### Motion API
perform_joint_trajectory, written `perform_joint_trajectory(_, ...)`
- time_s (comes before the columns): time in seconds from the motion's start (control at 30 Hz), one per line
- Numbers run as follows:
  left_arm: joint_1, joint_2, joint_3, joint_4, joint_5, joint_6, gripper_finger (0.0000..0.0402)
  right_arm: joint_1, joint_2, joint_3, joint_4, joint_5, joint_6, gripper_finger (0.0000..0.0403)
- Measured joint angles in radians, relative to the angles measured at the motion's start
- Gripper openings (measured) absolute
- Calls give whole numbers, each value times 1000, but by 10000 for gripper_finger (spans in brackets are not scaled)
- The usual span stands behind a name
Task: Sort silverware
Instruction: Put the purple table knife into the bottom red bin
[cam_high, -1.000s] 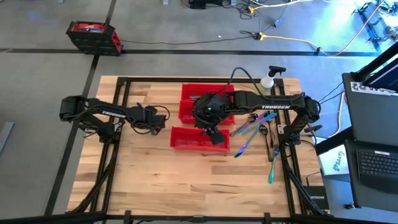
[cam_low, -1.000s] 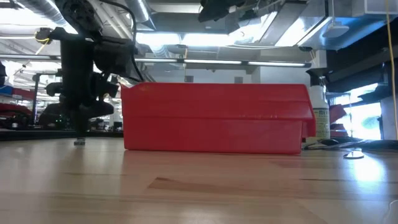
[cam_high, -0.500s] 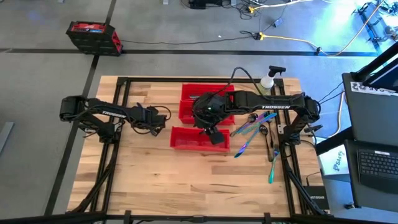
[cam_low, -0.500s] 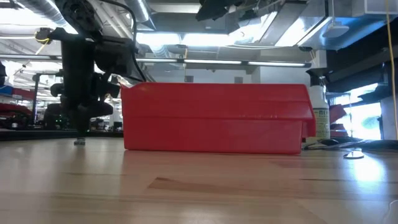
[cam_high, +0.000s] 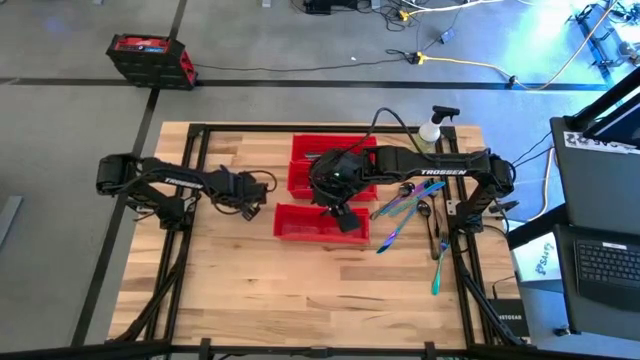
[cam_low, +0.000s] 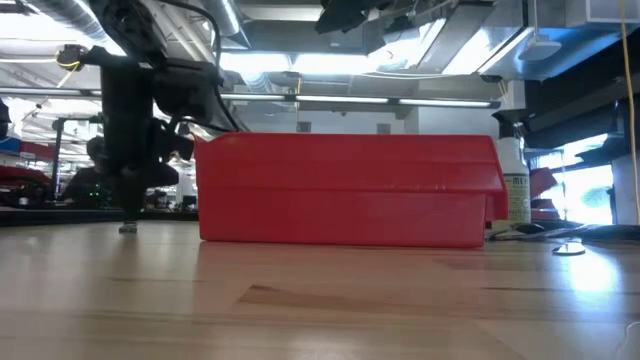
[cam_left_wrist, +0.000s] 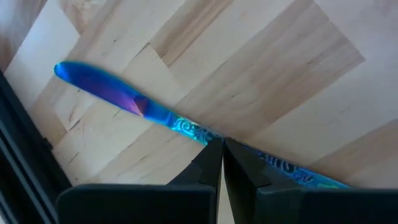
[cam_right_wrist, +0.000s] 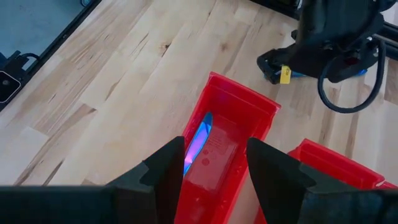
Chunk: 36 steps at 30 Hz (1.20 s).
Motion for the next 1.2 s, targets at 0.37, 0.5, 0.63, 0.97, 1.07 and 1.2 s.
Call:
perform_joint_trajectory(0.37,43,0,0,3,18,61,0,0,0,0,-1,2,0,158)
perform_joint_trajectory(0.5,44,0,0,4,25,86,0,0,1,0,-3,7,0,158)
perform_joint_trajectory(0.63,43,0,-27,23,29,90,0,0,1,-1,-8,8,0,158)
perform_joint_trajectory(0.97,7,-5,-65,57,52,41,0,0,1,-1,-8,8,0,158)
perform_joint_trajectory(1.07,-14,-5,-52,52,105,35,0,0,1,-1,-8,8,0,158)
perform_joint_trajectory(1.2,-48,-5,-47,54,147,23,0,0,1,-1,-24,8,0,158)
